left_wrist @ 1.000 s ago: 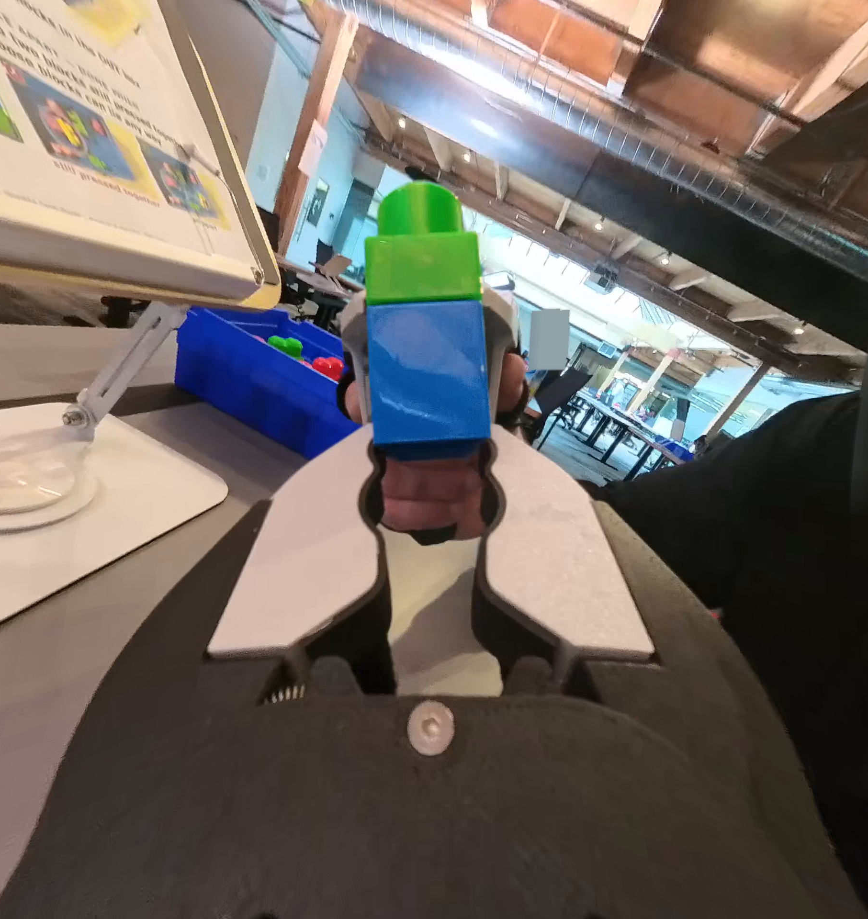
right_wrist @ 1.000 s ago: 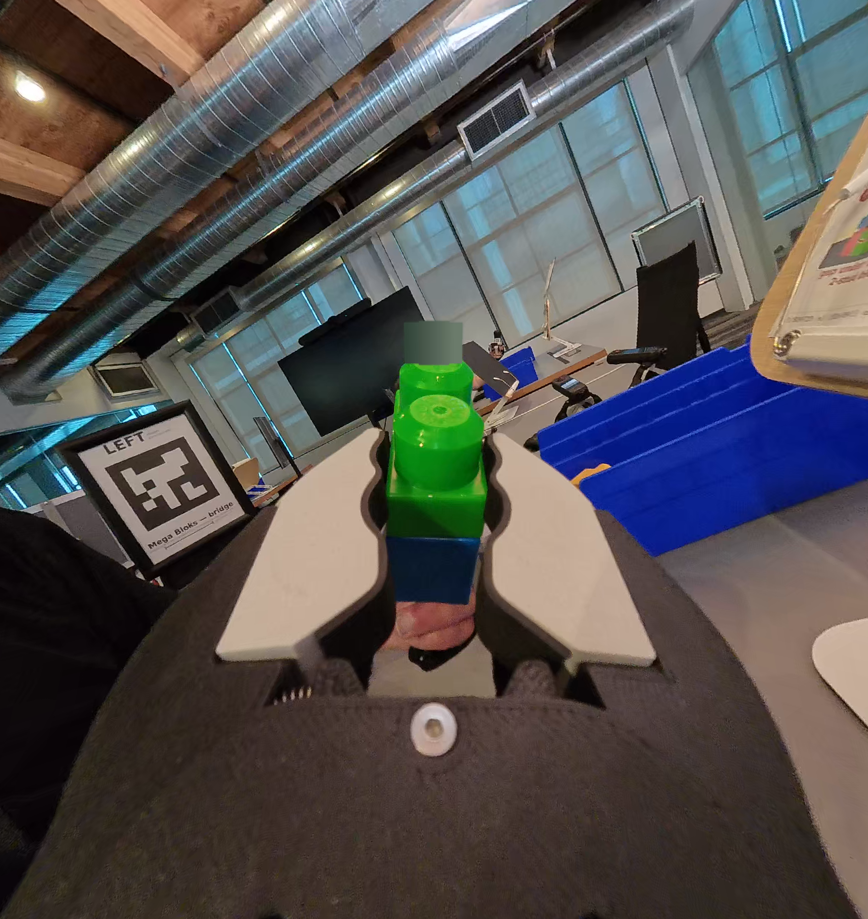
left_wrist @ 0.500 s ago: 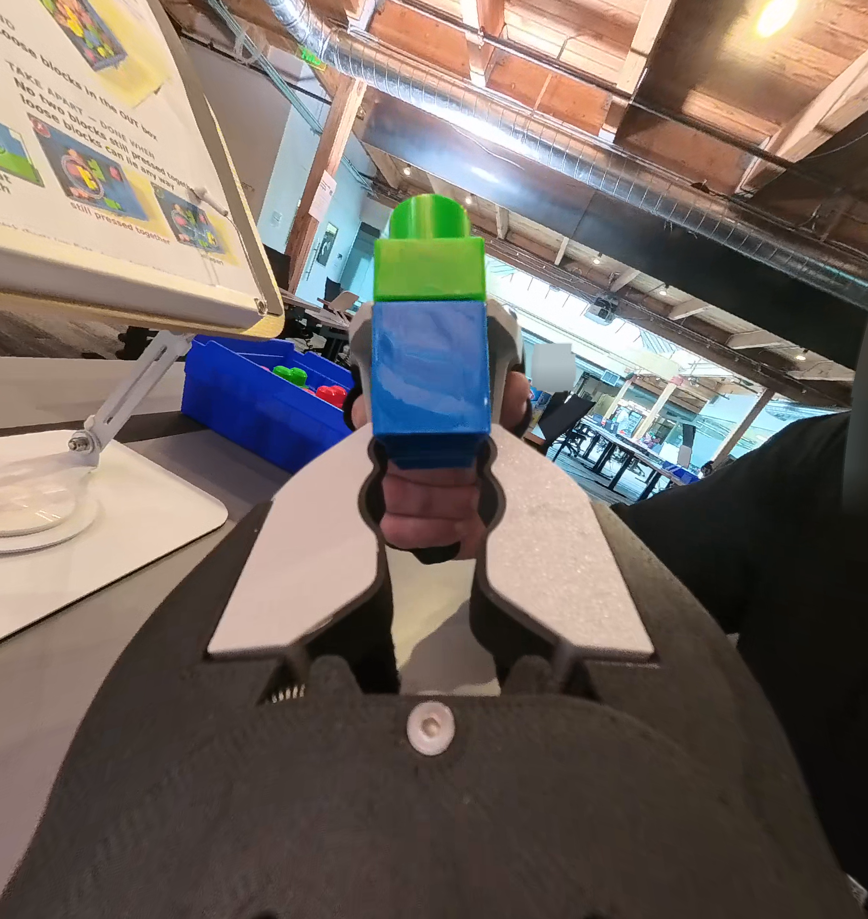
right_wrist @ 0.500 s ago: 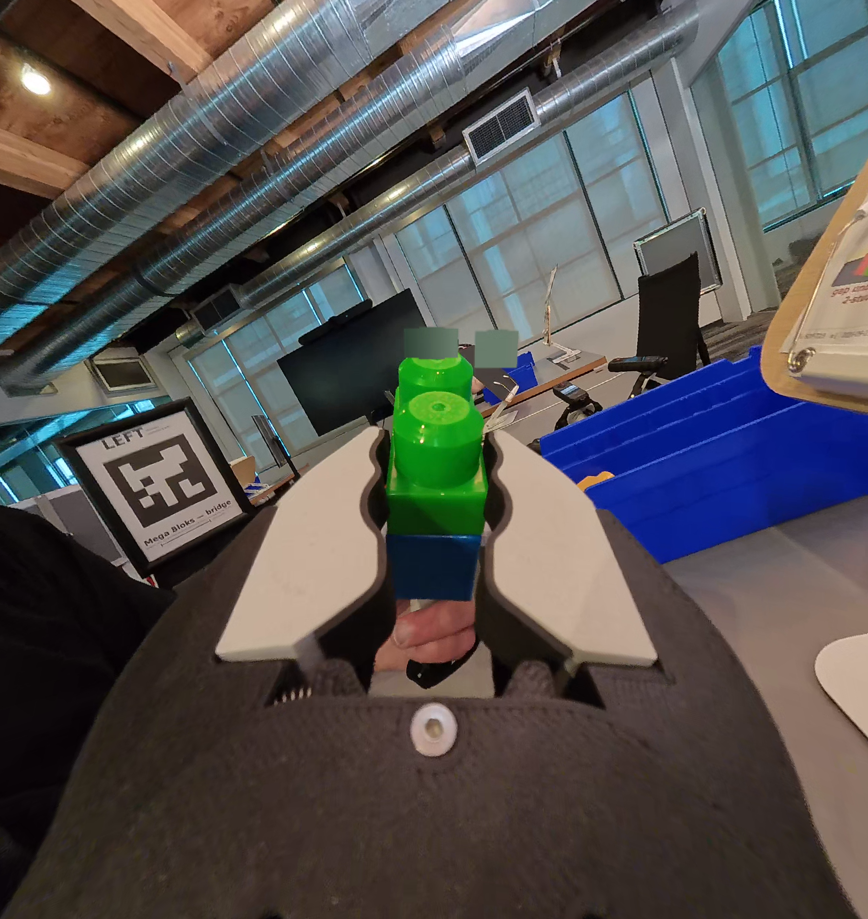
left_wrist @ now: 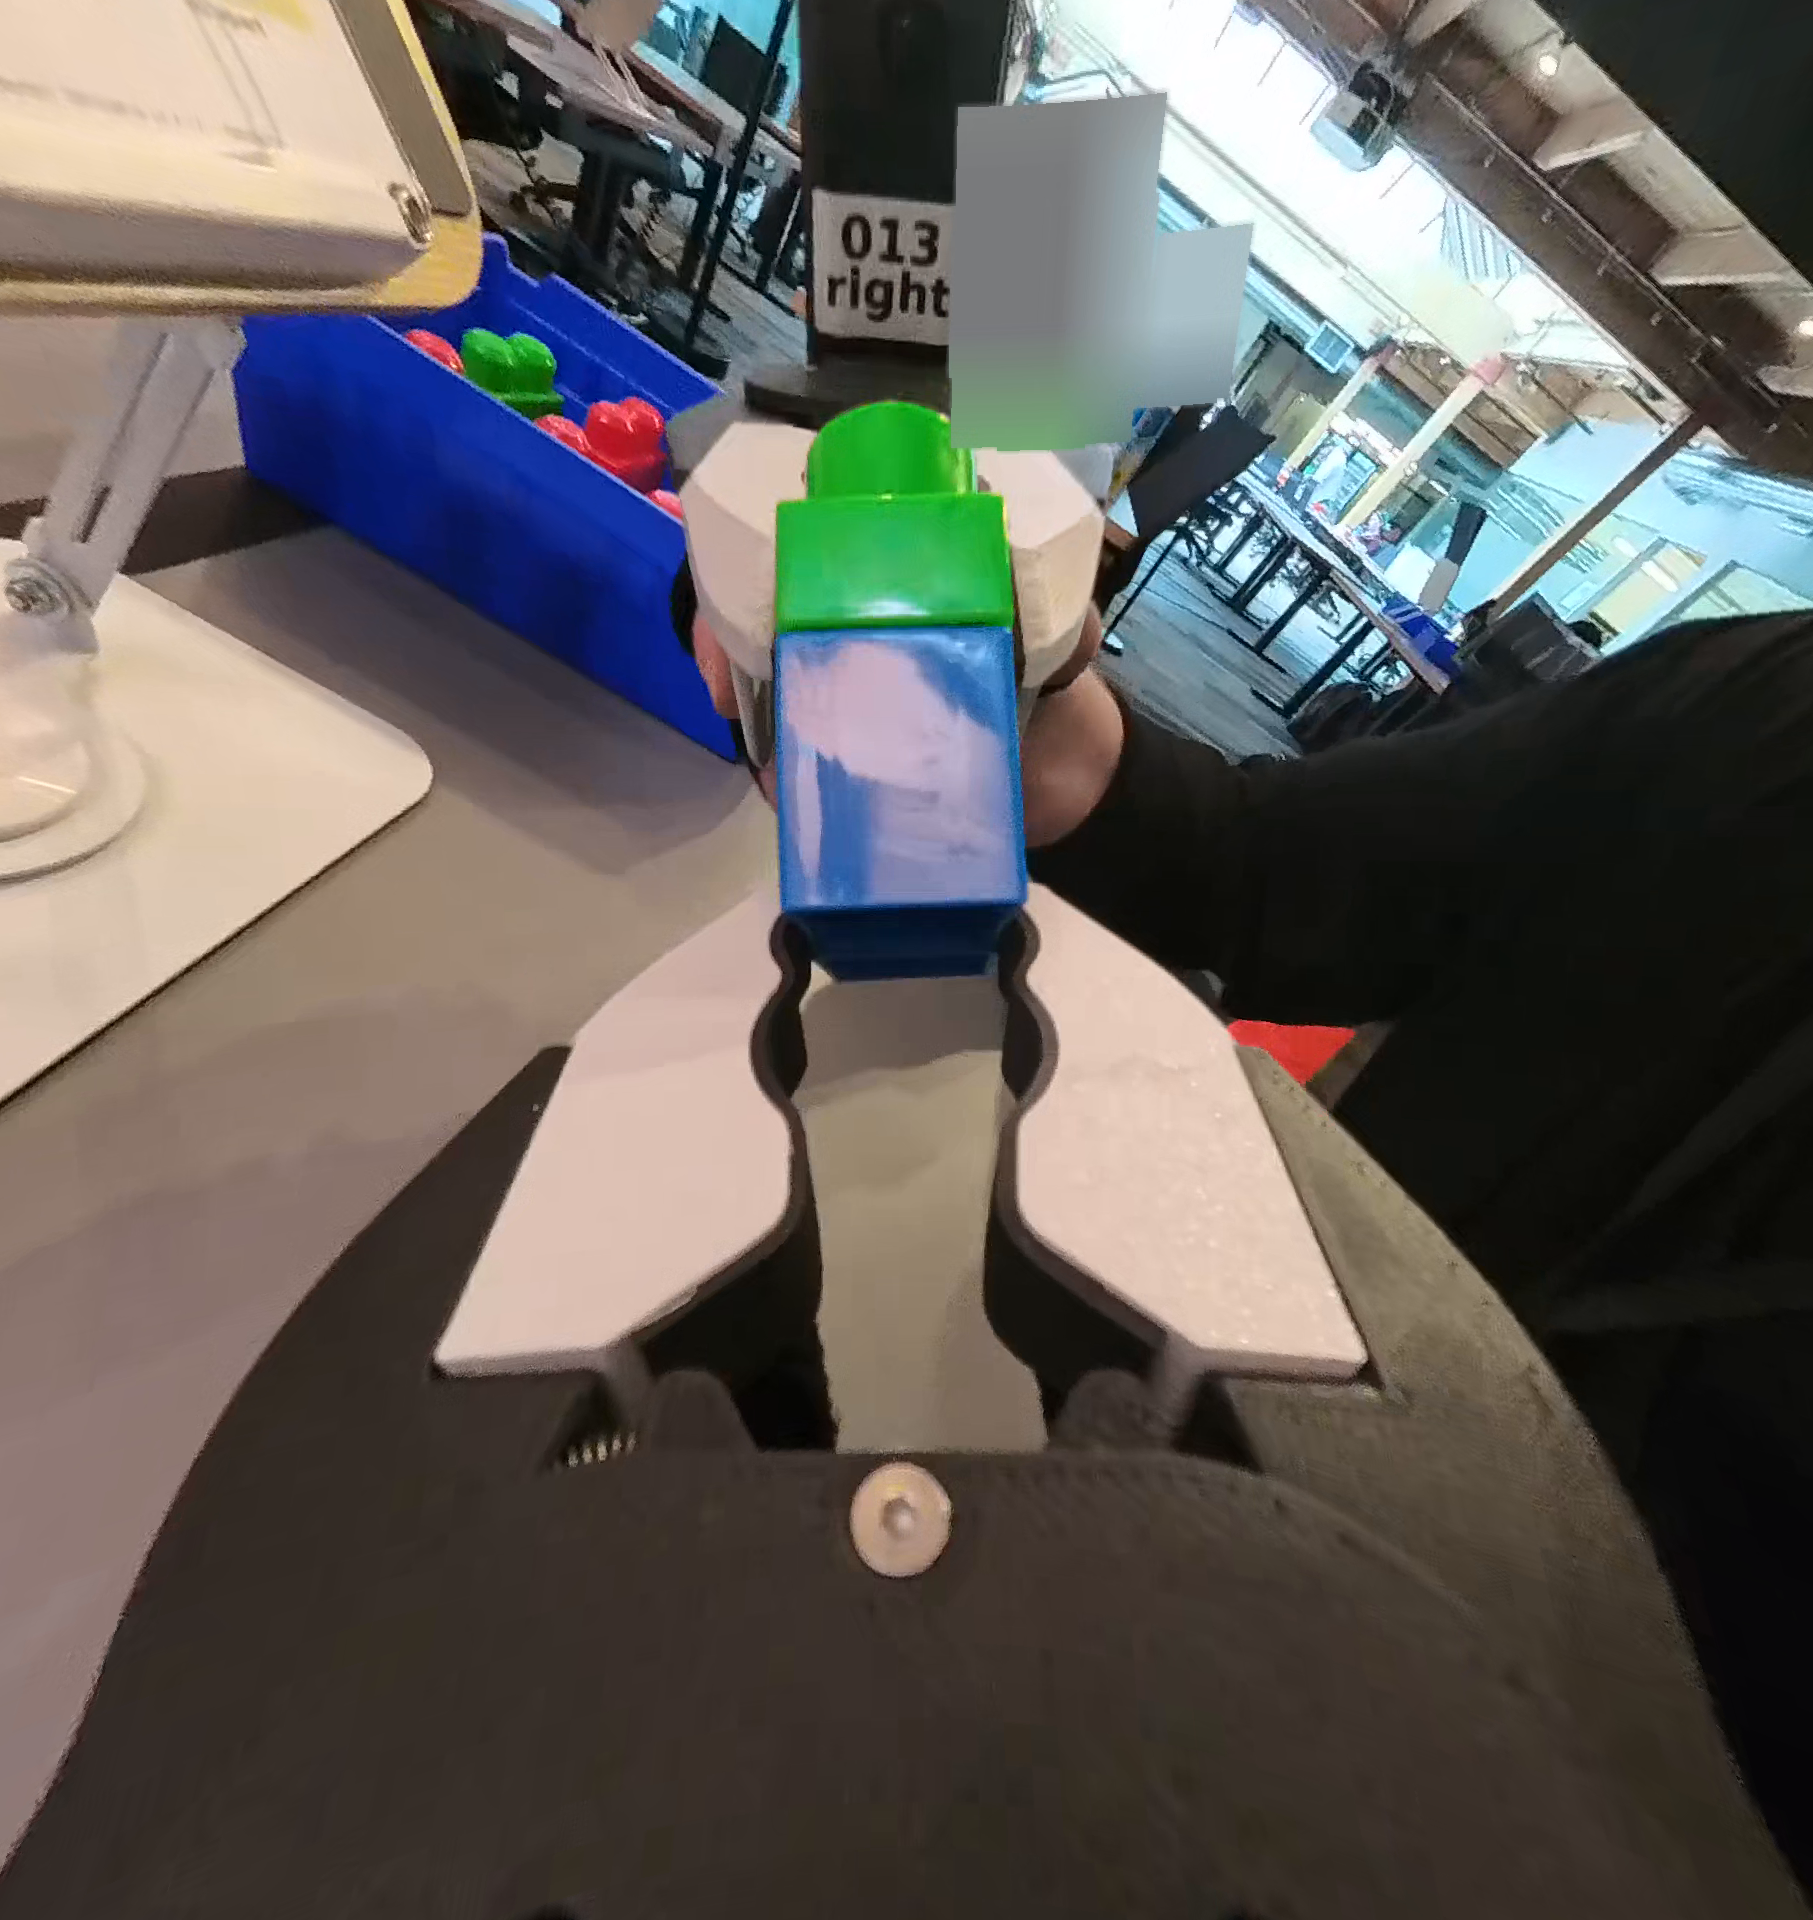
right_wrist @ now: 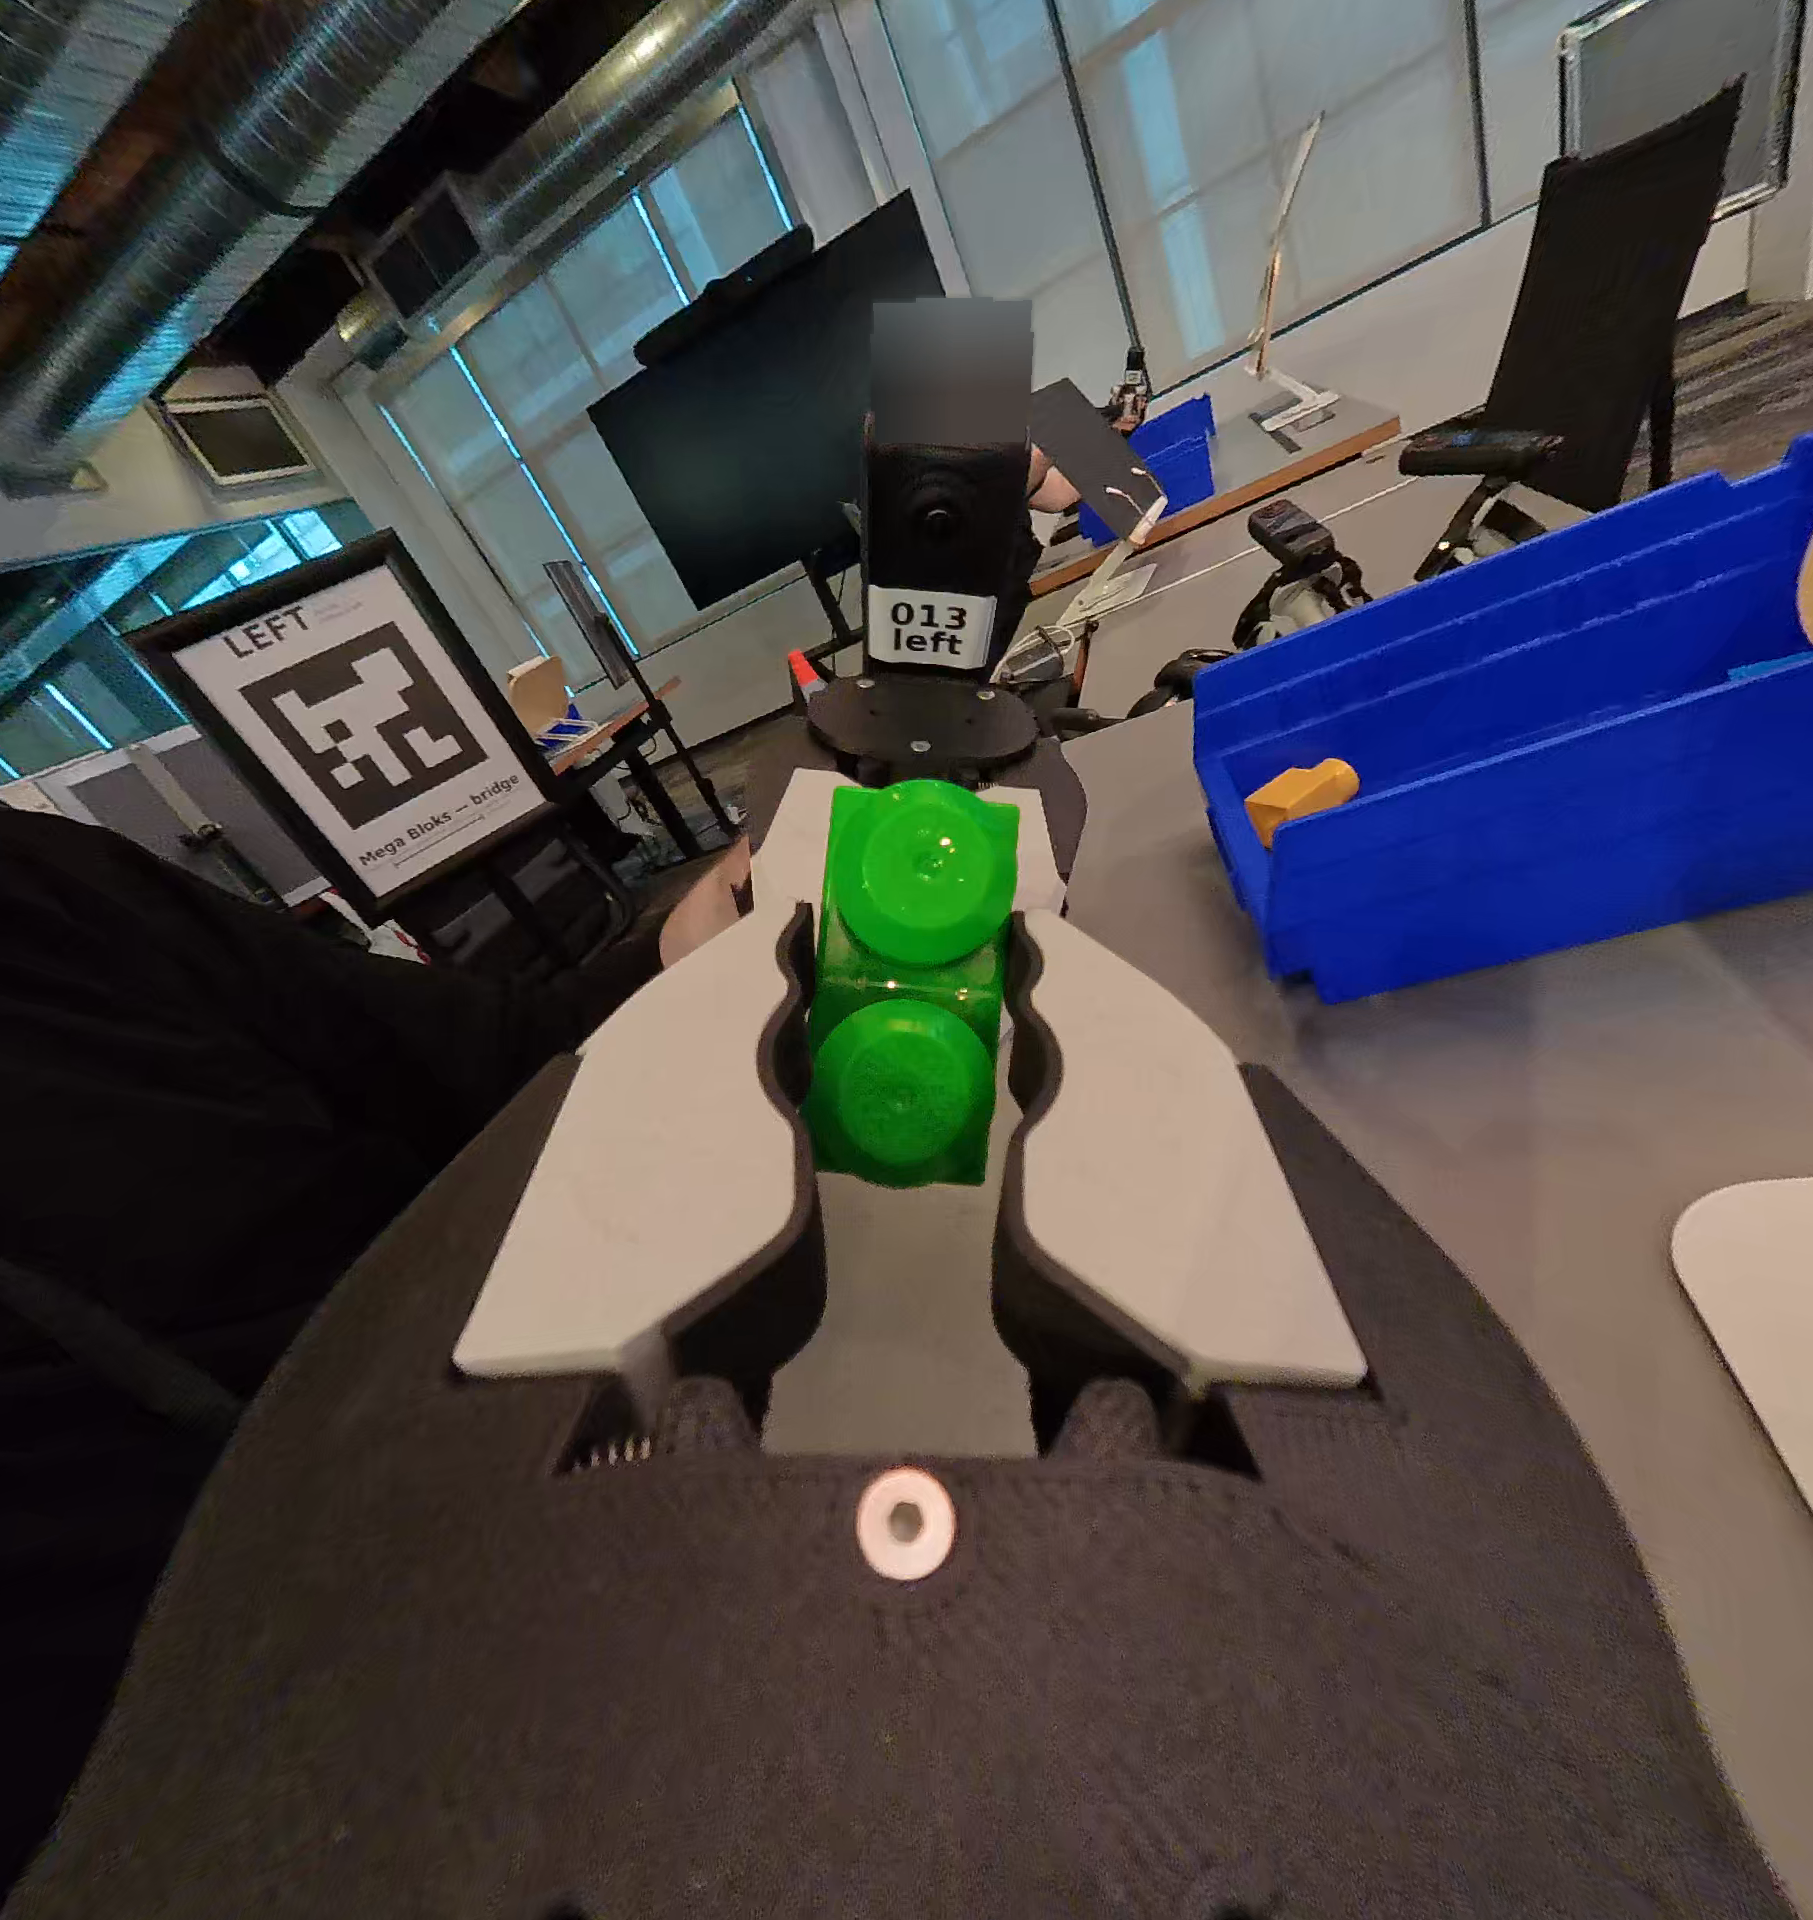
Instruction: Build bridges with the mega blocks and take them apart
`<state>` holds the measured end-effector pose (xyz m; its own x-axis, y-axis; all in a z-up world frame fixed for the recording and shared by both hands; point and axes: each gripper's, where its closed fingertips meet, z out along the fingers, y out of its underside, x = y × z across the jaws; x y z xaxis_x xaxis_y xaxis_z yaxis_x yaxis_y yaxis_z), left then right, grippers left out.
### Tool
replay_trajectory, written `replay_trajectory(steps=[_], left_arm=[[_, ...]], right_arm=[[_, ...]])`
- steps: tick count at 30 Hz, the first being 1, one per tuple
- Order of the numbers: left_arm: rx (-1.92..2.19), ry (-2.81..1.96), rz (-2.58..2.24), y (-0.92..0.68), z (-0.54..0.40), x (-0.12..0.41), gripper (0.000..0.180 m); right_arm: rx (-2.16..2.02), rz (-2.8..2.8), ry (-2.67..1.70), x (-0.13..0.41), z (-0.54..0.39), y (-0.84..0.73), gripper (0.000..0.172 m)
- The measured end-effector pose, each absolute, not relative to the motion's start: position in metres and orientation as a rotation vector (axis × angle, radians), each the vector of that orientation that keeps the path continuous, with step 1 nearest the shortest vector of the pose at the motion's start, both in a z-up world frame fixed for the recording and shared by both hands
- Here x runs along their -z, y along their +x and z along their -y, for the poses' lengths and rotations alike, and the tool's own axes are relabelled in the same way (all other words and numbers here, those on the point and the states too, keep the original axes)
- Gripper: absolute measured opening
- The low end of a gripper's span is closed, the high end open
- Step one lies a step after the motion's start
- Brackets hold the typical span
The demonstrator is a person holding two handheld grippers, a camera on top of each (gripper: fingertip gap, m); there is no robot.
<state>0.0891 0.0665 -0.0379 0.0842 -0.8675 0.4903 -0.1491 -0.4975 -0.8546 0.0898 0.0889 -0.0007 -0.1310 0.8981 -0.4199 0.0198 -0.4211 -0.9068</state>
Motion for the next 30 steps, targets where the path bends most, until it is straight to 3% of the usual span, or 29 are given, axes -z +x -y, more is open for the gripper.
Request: replay_trajectory(steps=[11, 19, 24, 30], left_arm=[[1.365, -1.776, -1.122, 0.091, -0.065, 0.055, 0.034], [1.466, -1.595, -0.936, 0.086, -0.072, 0.031, 0.035], [1.52, -1.472, -0.86, 0.095, -0.073, 0.026, 0.055], [1.568, -1.414, -0.745, 0.094, -0.083, 0.023, 0.035]], right_arm=[[-1.605, 1.085, -1.475, 0.01, -0.087, 0.086, 0.036], [-1.628, 0.999, -1.415, 0.0, -0.091, 0.087, 0.035], [-1.698, 0.79, -1.319, -0.011, -0.104, 0.093, 0.035], [-1.723, 0.721, -1.292, -0.012, -0.108, 0.096, 0.035]])
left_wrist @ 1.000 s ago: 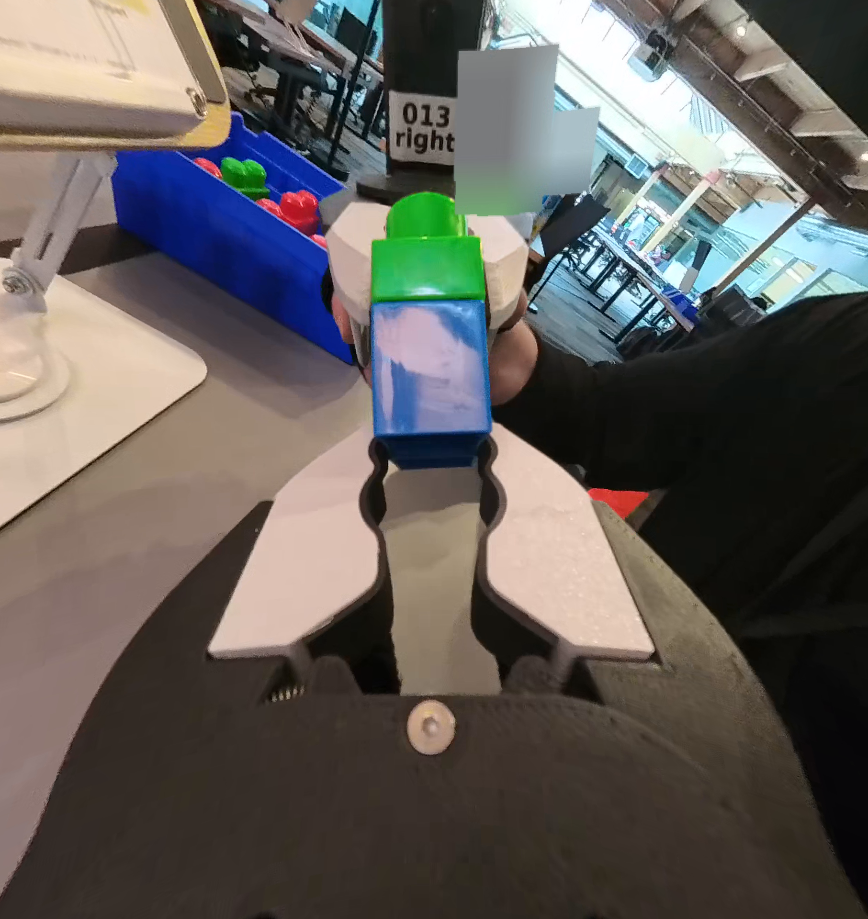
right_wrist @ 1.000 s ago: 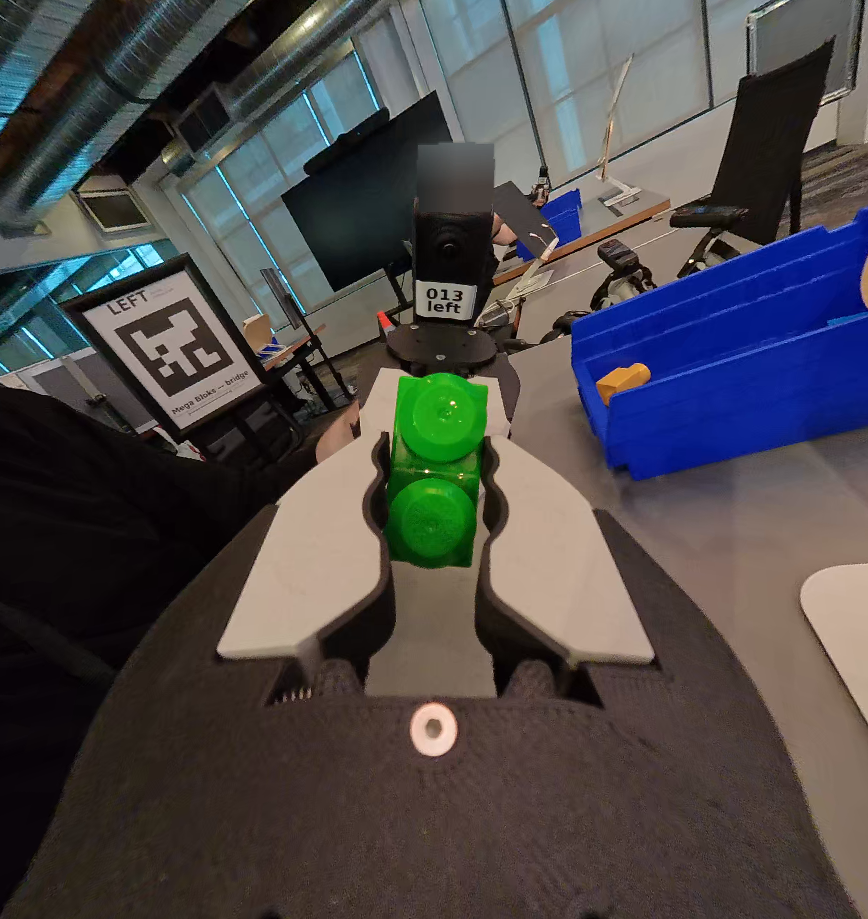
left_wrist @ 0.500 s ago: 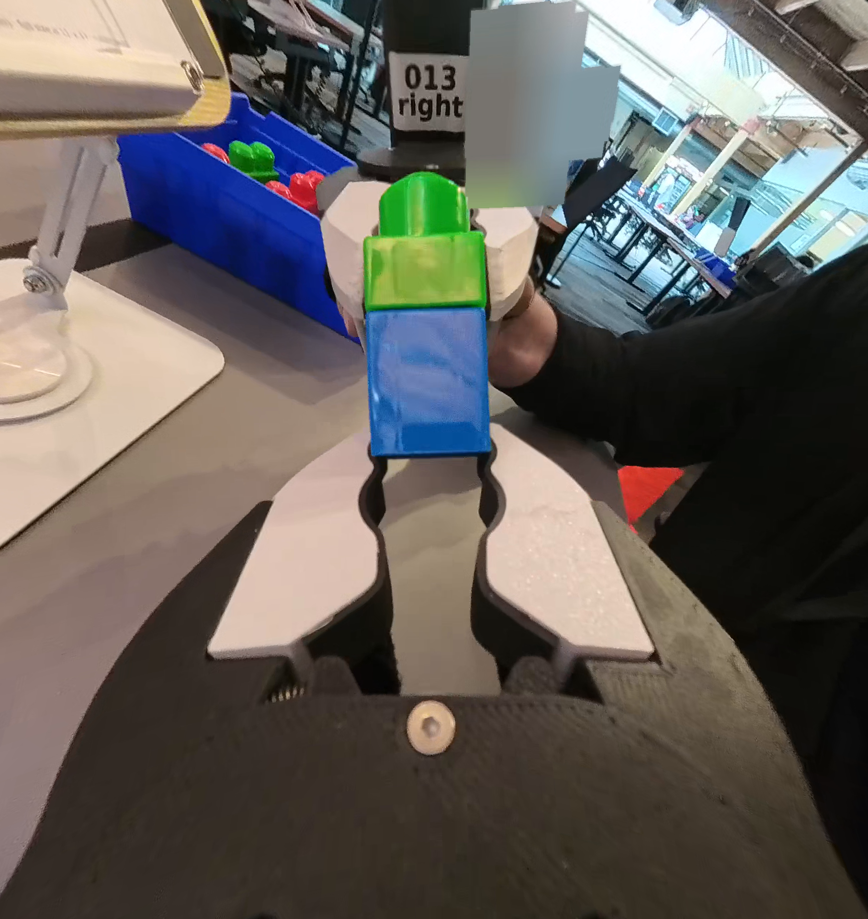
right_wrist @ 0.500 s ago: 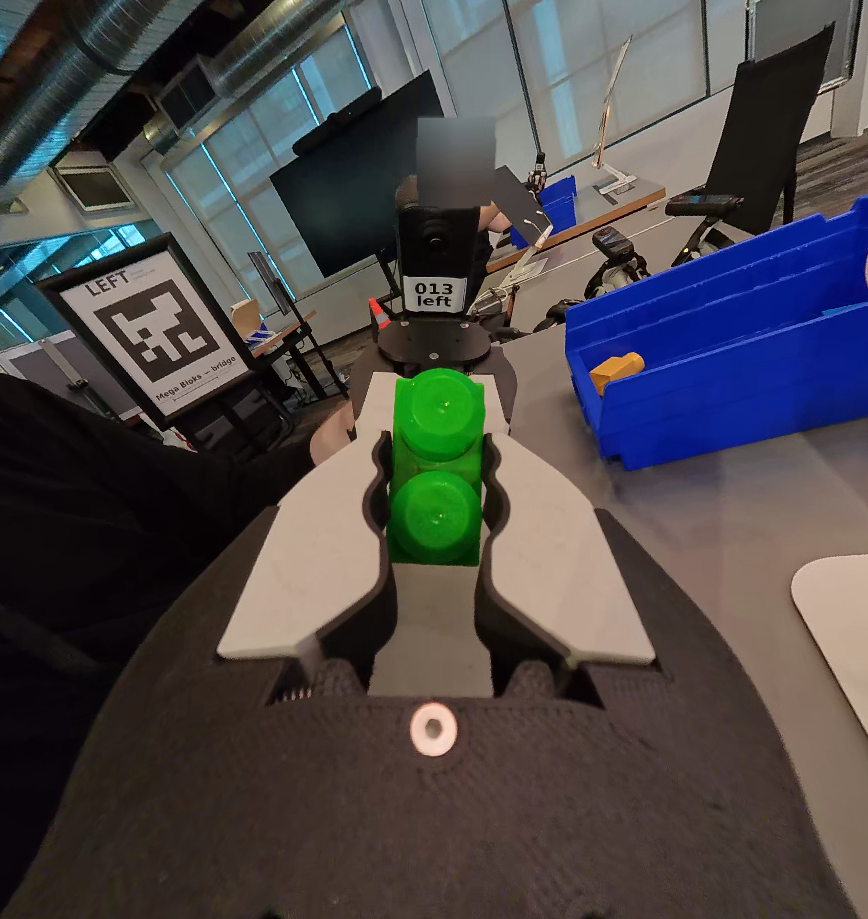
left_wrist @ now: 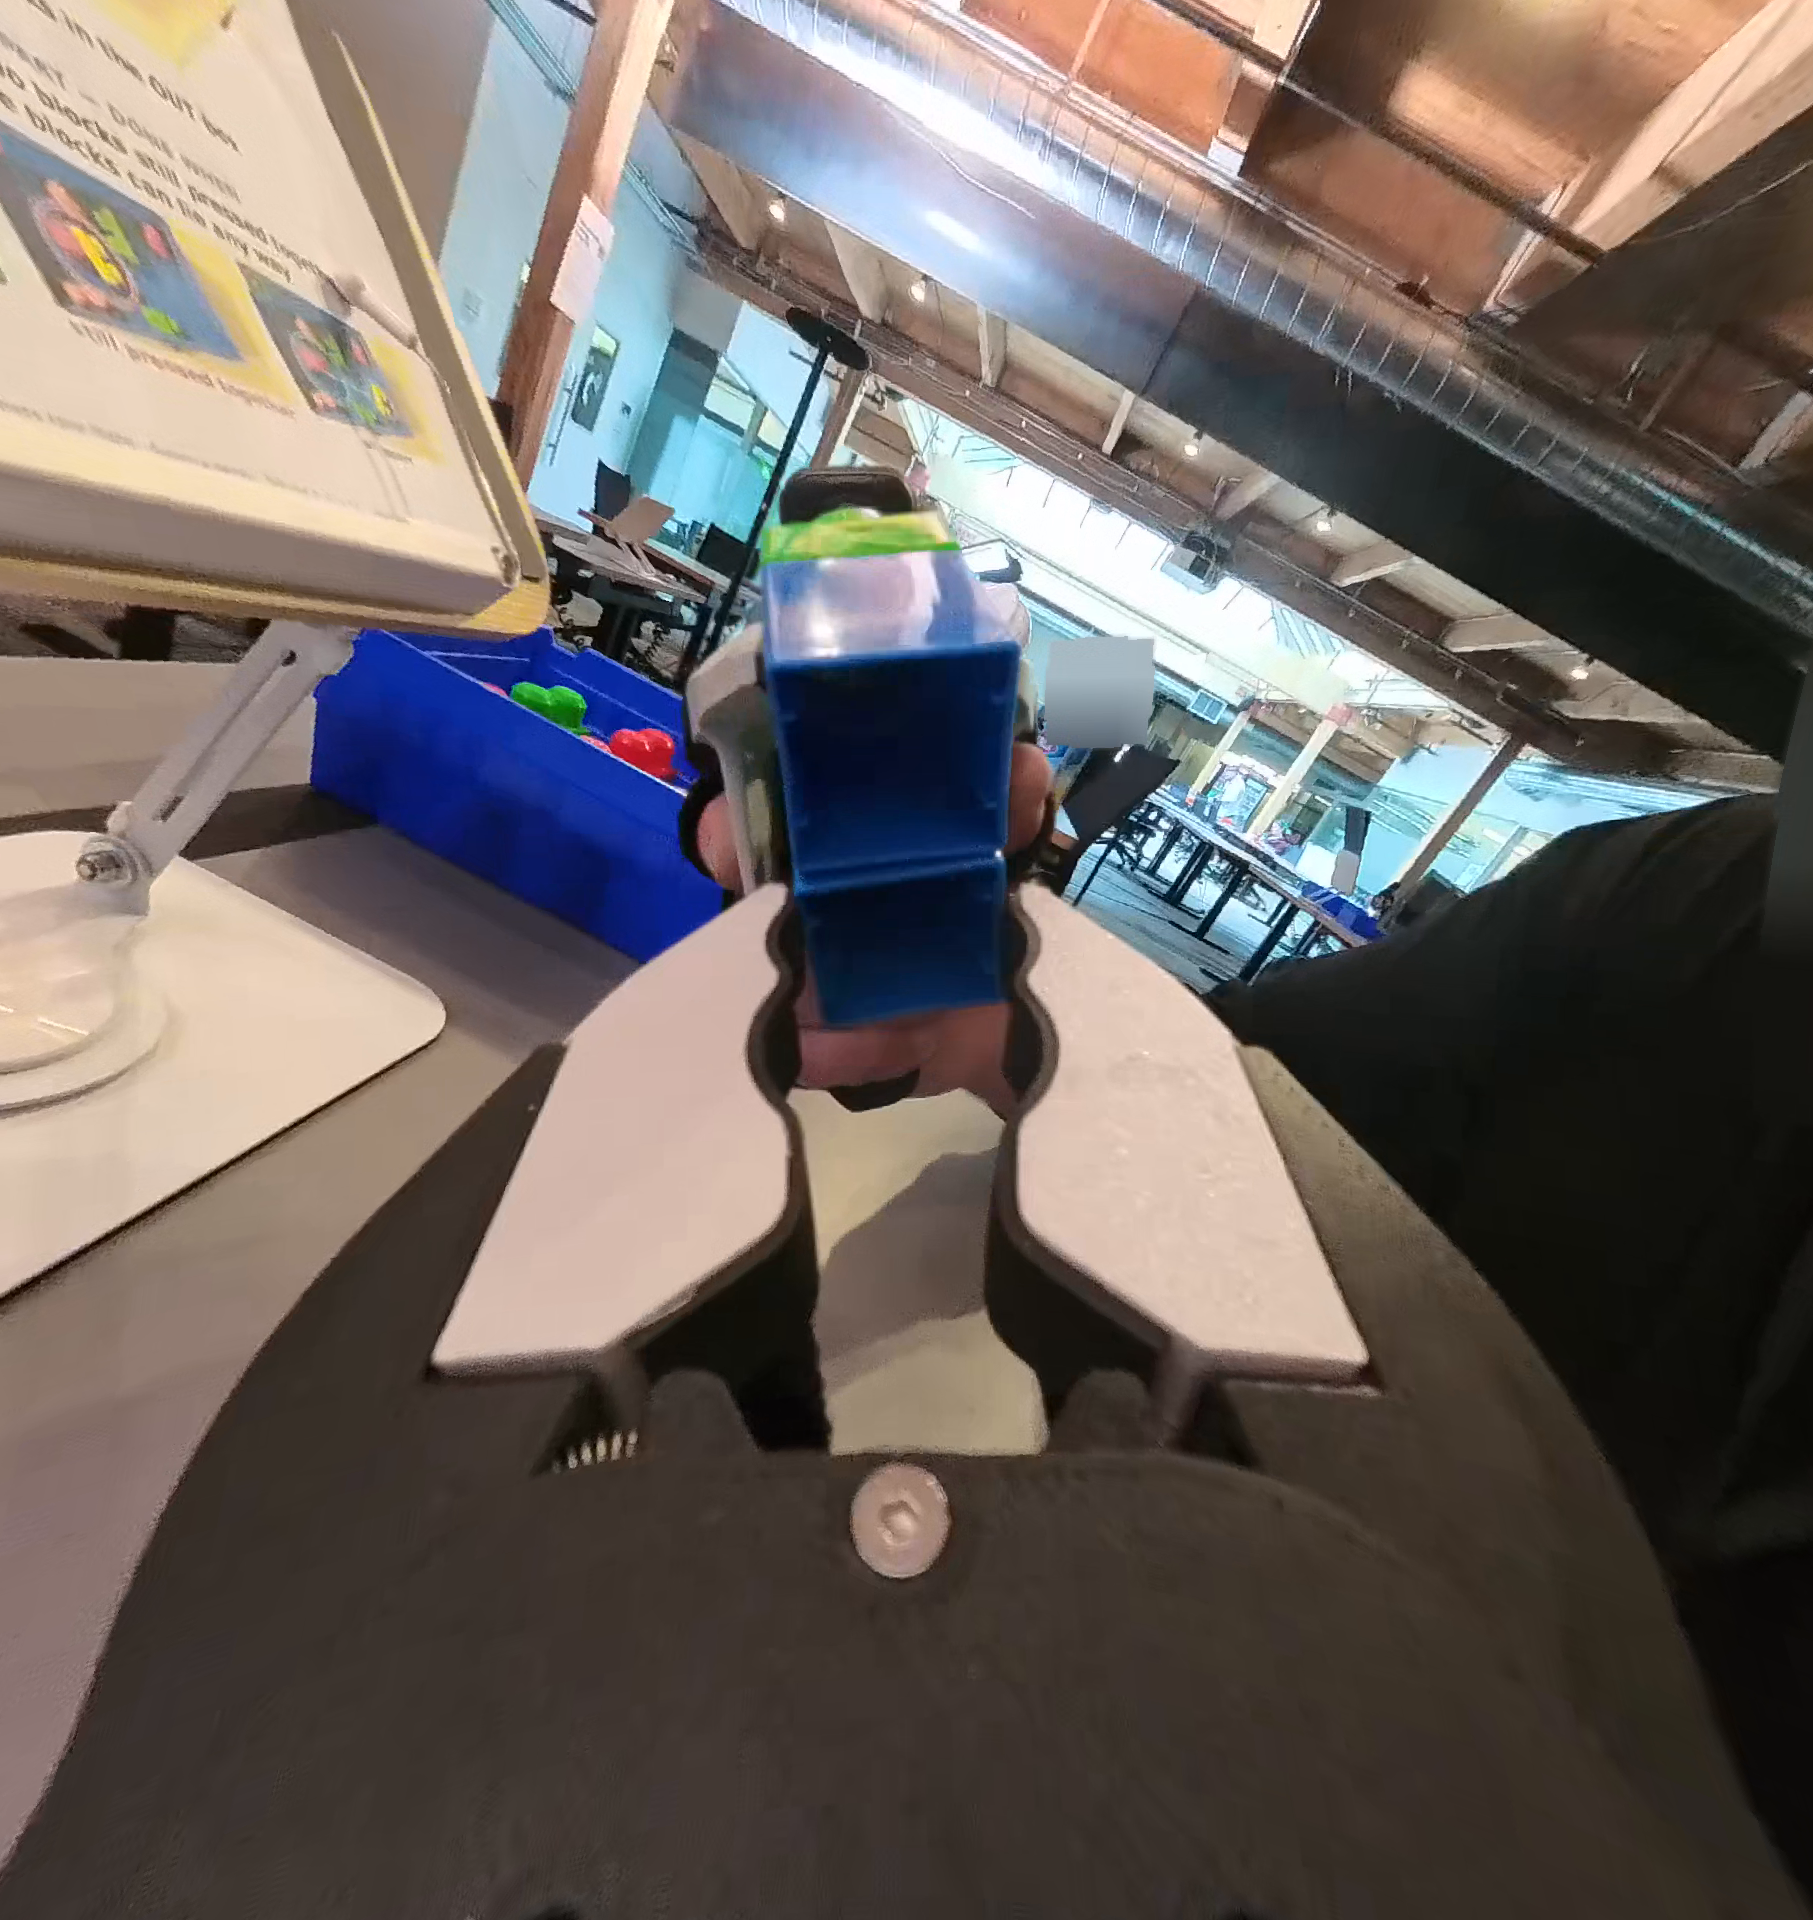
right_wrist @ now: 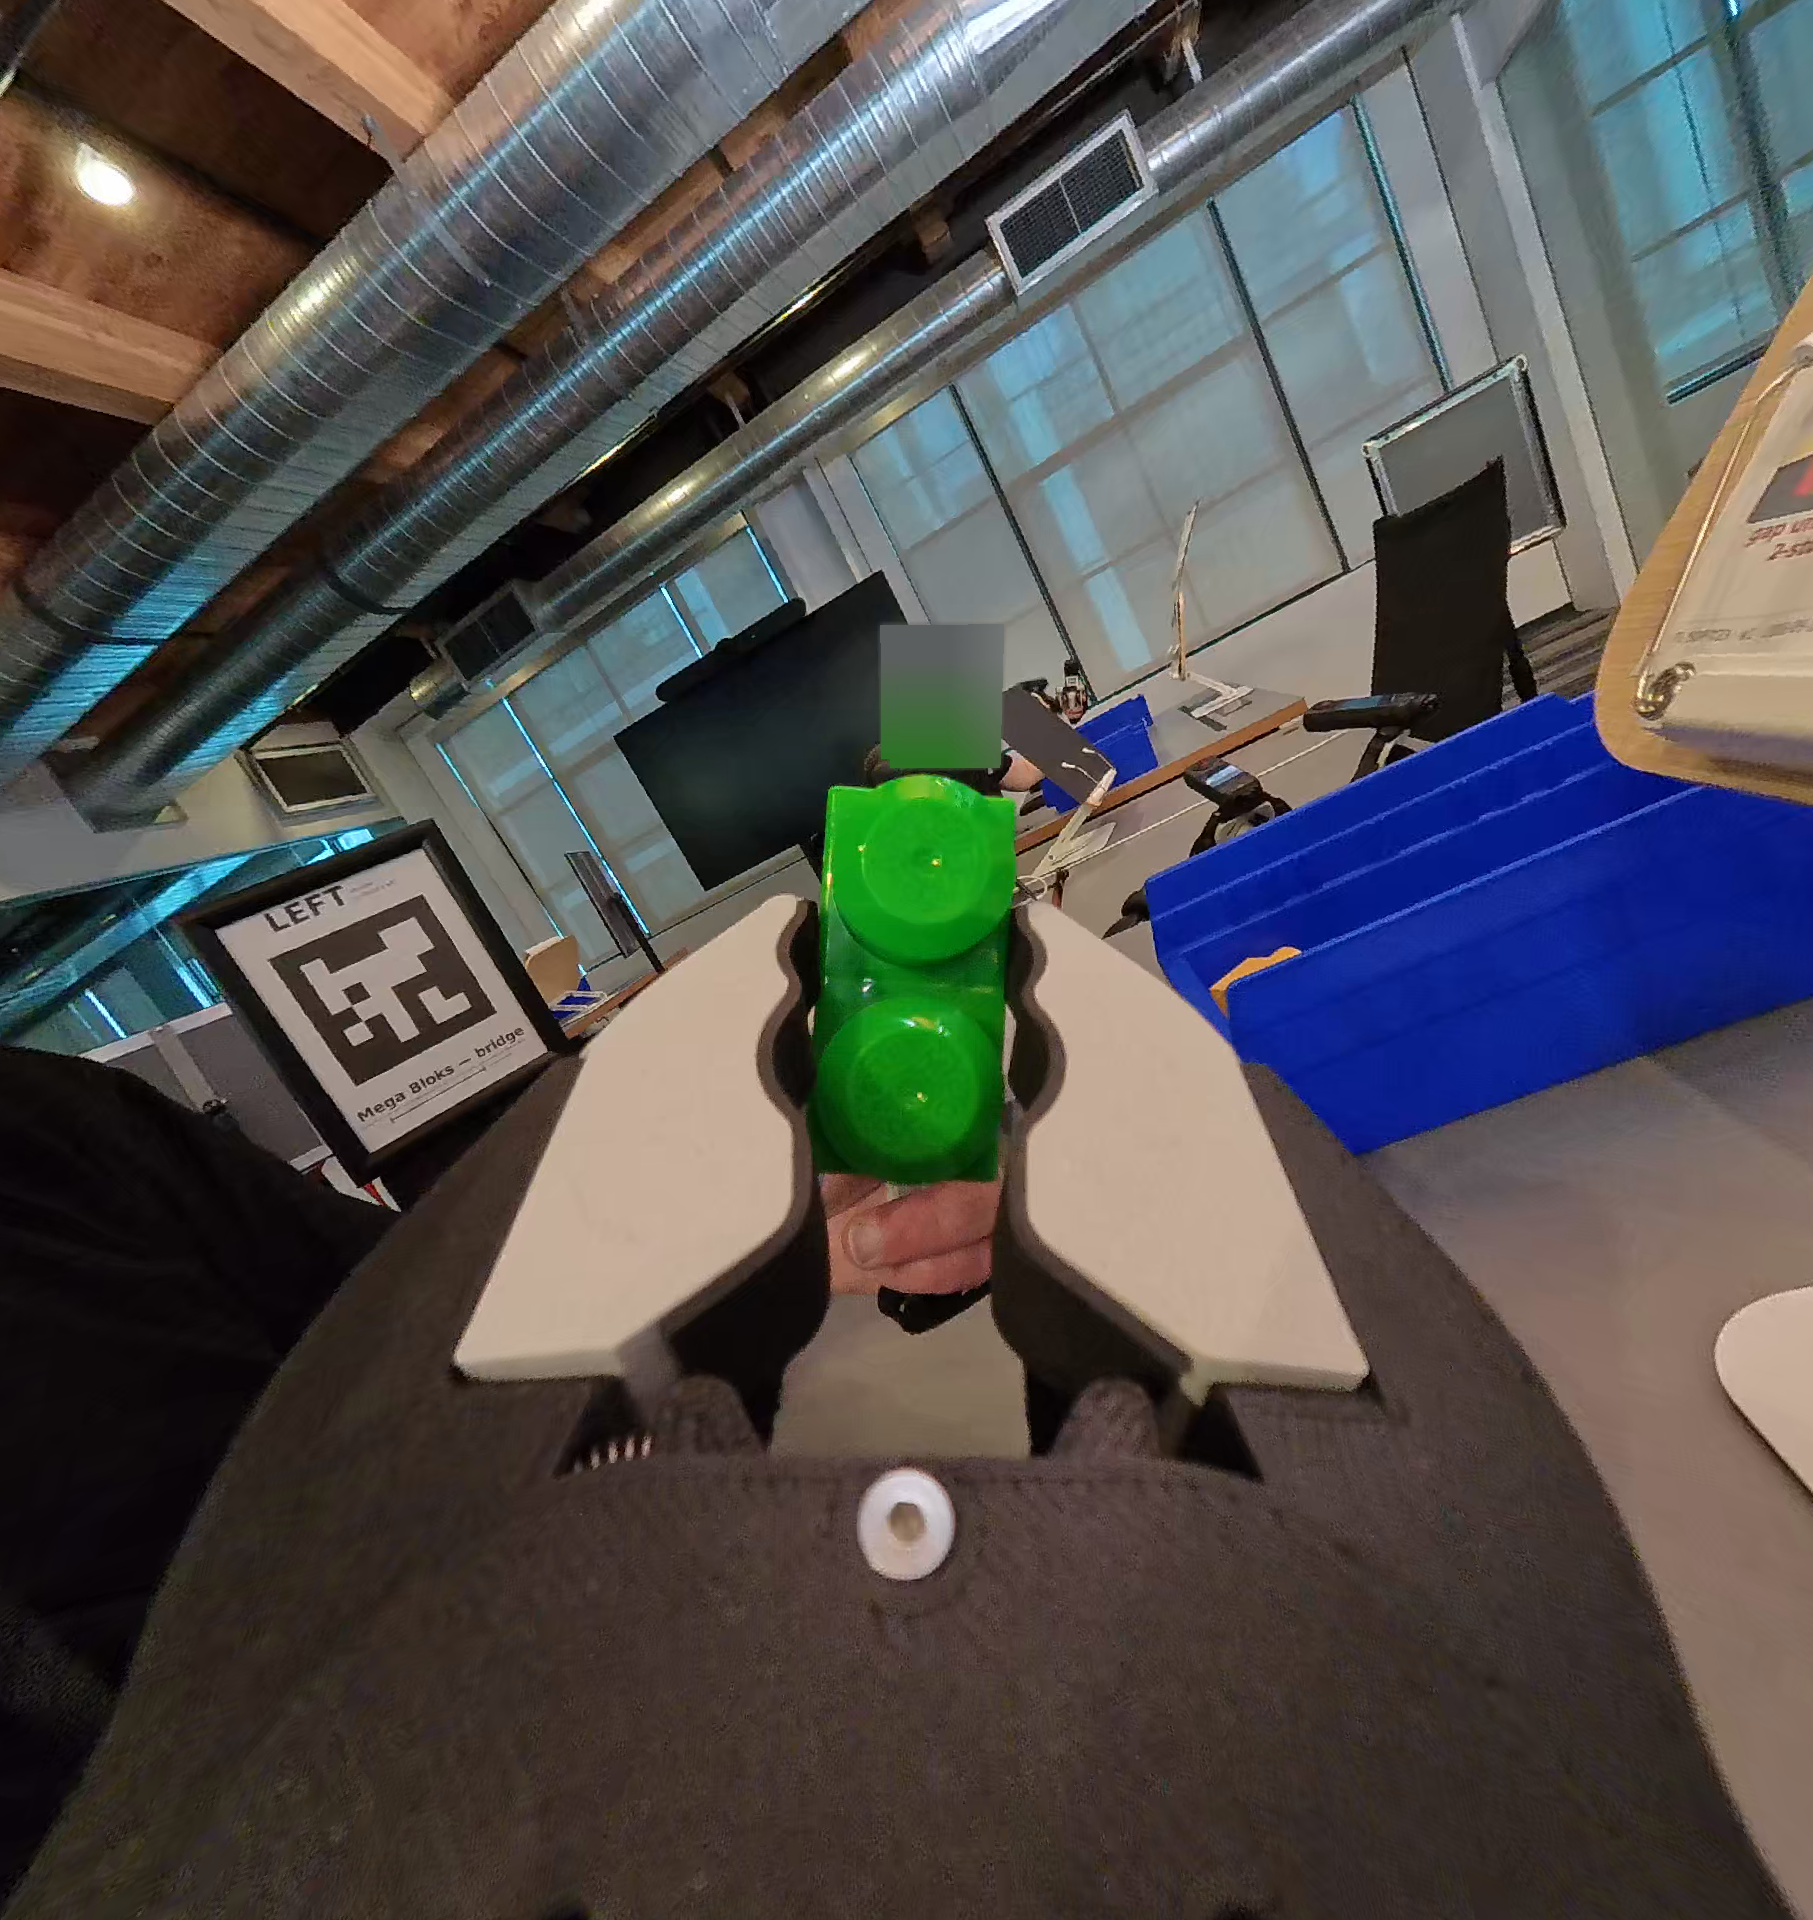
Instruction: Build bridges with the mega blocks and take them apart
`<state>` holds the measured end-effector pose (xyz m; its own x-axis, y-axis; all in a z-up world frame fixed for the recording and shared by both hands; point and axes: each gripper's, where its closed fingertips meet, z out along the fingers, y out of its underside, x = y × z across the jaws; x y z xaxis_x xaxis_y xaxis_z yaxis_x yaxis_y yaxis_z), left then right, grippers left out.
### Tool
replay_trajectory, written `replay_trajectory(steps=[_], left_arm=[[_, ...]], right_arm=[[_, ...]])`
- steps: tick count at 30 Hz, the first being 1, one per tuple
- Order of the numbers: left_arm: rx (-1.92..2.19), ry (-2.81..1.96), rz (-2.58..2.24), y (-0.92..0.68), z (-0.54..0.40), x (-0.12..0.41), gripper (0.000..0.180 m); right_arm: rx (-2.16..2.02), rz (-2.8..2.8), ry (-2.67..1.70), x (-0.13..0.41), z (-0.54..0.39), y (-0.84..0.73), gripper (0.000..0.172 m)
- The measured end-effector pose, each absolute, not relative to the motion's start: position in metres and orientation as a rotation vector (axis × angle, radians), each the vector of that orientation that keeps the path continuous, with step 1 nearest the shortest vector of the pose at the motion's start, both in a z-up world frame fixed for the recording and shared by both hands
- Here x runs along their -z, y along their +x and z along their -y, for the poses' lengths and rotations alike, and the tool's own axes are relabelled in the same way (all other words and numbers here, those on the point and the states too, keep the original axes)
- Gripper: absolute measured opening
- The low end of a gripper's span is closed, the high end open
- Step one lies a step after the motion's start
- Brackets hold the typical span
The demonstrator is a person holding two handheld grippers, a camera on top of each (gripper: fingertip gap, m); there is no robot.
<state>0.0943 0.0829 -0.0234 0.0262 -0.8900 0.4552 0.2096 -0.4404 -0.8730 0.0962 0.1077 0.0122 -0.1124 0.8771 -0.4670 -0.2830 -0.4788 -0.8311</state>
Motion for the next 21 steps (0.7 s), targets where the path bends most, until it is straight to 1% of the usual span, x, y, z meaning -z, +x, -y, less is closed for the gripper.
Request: replay_trajectory(steps=[14, 17, 18, 19, 21], left_arm=[[1.495, -1.482, -0.801, 0.095, -0.081, 0.031, 0.033], [1.411, -1.479, -0.801, 0.095, -0.084, 0.032, 0.033], [1.348, -1.489, -0.812, 0.095, -0.086, 0.034, 0.033], [1.302, -1.481, -0.805, 0.093, -0.089, 0.032, 0.033], [1.196, -1.445, -0.747, 0.081, -0.097, 0.024, 0.034]], right_arm=[[-1.689, 0.783, -1.332, -0.009, -0.104, 0.092, 0.036], [-1.694, 0.793, -1.342, -0.007, -0.107, 0.093, 0.036], [-1.7, 0.786, -1.345, -0.006, -0.108, 0.093, 0.042], [-1.724, 0.778, -1.349, -0.006, -0.109, 0.093, 0.054], [-1.751, 0.79, -1.364, -0.003, -0.109, 0.092, 0.062]])
